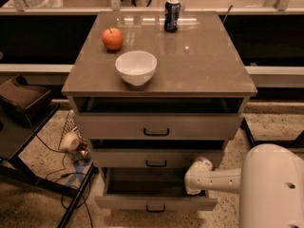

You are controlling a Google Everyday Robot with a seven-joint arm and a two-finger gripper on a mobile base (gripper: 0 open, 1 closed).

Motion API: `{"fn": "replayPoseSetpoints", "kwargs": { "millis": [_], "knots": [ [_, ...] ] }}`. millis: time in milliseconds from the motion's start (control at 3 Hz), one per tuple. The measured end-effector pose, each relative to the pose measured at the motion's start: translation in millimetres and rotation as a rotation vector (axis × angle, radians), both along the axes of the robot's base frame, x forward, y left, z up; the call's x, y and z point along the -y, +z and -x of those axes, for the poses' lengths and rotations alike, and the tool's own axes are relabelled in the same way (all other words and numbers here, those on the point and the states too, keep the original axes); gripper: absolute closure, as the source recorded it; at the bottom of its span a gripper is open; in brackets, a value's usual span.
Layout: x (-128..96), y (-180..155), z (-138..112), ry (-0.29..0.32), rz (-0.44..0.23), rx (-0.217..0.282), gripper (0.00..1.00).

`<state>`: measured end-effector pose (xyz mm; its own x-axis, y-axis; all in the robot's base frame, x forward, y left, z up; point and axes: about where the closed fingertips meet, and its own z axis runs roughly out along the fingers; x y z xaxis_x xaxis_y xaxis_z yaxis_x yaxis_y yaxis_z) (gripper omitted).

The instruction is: Open bottom drawer

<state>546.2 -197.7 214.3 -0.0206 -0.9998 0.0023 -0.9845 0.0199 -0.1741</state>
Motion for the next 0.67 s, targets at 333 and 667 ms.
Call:
{"fn": "replayPoseSetpoints", "kwargs": {
  "millis": [333, 667],
  "knots": [
    [-5, -12, -10, 0.003, -0.028, 0.014, 1.00],
    [-11, -30, -21, -0.005, -0.102, 0.038, 1.00]
  ]
}}
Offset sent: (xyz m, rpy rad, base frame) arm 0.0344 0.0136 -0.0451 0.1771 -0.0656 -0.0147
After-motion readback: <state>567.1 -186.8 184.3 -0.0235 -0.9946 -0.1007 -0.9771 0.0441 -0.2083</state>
